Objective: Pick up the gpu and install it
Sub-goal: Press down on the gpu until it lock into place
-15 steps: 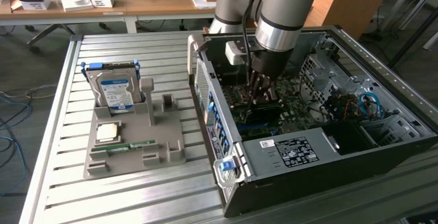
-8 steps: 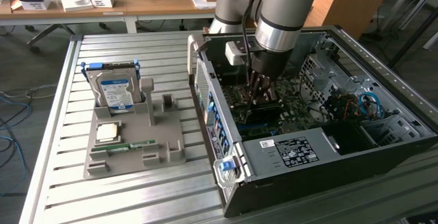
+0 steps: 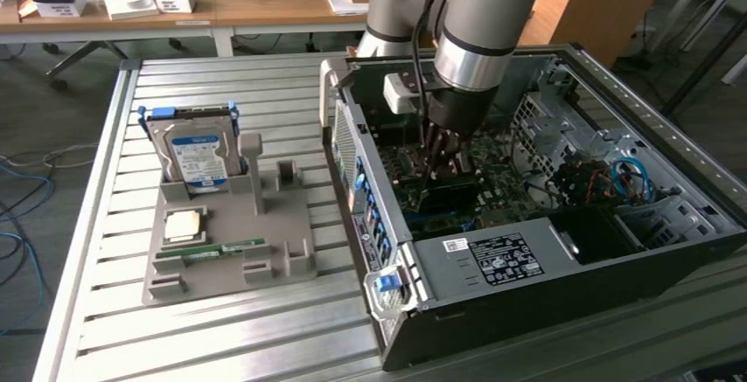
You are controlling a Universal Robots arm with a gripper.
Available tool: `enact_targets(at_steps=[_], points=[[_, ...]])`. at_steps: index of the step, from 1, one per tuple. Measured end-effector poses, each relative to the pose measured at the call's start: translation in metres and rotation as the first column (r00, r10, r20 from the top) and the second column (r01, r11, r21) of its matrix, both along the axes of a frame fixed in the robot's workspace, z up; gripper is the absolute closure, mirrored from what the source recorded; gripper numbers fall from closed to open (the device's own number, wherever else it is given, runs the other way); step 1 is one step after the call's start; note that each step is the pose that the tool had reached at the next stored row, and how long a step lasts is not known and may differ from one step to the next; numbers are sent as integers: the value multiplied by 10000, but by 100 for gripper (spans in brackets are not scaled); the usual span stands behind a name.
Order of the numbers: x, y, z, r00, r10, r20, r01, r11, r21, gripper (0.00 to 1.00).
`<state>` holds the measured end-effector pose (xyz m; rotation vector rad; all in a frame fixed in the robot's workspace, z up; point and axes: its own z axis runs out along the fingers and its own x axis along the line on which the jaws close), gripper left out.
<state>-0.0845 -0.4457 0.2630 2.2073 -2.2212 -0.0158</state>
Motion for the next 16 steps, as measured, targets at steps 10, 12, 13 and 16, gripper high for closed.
enact_targets(at_steps=[10,12,13,16], points=[[-3,0,-14,10000,1,1,-1,10000,-1,89],[-3,0,-11,10000,0,2,0,10000,3,89],[-3,1,-4,10000,-1,5,1,10000,11,89],[-3,0,74,10000,0,1,0,10000,0,89]])
